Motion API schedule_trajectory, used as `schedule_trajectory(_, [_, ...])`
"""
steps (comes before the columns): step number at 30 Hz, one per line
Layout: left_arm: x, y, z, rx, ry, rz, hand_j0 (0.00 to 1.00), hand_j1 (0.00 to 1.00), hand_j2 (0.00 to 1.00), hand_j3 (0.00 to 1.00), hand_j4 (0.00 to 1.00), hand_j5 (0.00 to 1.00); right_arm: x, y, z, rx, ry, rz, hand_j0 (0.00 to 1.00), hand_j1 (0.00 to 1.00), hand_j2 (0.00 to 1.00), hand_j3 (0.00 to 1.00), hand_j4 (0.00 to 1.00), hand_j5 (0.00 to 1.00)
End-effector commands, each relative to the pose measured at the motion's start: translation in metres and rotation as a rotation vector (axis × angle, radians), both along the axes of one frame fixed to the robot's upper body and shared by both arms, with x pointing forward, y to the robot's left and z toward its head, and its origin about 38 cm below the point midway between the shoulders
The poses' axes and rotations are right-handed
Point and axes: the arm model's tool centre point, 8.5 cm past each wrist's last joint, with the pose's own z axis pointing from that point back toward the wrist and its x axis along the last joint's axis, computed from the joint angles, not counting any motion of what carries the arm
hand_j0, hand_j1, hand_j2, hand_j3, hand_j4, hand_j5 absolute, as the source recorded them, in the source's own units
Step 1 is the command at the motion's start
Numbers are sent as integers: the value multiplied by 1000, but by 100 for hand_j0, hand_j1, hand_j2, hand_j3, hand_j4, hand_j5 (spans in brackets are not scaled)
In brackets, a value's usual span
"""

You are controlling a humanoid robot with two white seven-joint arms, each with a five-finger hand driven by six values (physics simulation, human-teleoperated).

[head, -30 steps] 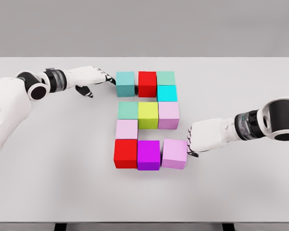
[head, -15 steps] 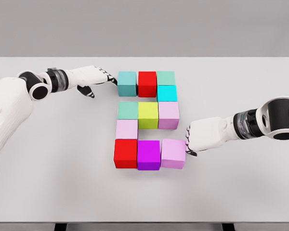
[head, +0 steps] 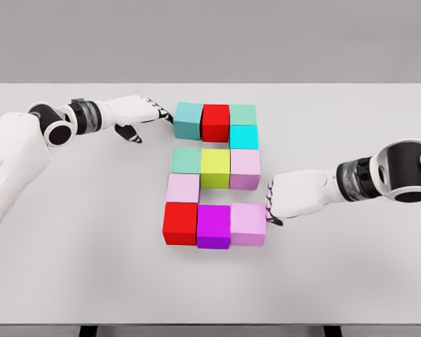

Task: Assemble the squares on the desktop into the number 2

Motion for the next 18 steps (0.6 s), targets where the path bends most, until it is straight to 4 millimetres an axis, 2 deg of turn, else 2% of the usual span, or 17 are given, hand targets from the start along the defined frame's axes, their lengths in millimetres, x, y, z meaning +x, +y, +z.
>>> schedule_trajectory(1, [0, 1, 1, -8, 0, 5, 84, 84, 84, 84, 84, 84, 3, -6, 4, 0, -11, -18, 46, 46, 46, 46, 46, 46])
schedule_trajectory(5, [0, 4, 0, -5, 1, 9, 84, 84, 84, 84, 84, 84, 5, -21, 8, -16, -22, -53, 46, 46, 46, 46, 46, 46])
schedule_trajectory(7, [0, 4, 1, -5, 0, 9, 84, 84, 84, 84, 84, 84, 10, -38, 20, -19, -48, -96, 53, 53, 53, 53, 53, 53])
schedule_trajectory(8, [0, 6, 1, -3, 1, 11, 84, 84, 84, 84, 84, 84, 16, -58, 46, 0, -99, -150, 85, 85, 85, 85, 85, 85])
schedule_trajectory(9, [0, 6, 1, -2, 1, 13, 84, 84, 84, 84, 84, 84, 19, -68, 67, 43, -123, -186, 100, 100, 100, 100, 100, 100])
schedule_trajectory(10, [0, 7, 1, -1, 1, 14, 84, 84, 84, 84, 84, 84, 19, -81, 92, 118, -118, -232, 100, 100, 100, 100, 100, 100])
schedule_trajectory(12, [1, 11, 2, -3, -2, 21, 86, 86, 86, 86, 86, 86, 14, -102, 123, 225, -89, -295, 100, 100, 100, 100, 100, 100])
schedule_trajectory(13, [1, 18, 3, 2, -2, 33, 89, 89, 89, 89, 89, 89, 12, -104, 128, 260, -68, -305, 100, 100, 100, 100, 100, 100])
schedule_trajectory(14, [2, 30, 7, 7, -10, 51, 90, 90, 90, 90, 90, 90, 11, -104, 126, 287, -35, -309, 100, 100, 100, 100, 100, 100])
schedule_trajectory(16, [2, 49, 14, -6, -20, 89, 100, 100, 100, 100, 100, 100, 8, -101, 115, 322, 23, -312, 100, 100, 100, 100, 100, 100])
schedule_trajectory(18, [1, 70, 20, -10, -23, 123, 100, 100, 100, 100, 100, 100, 8, -98, 113, 356, 44, -311, 100, 100, 100, 100, 100, 100])
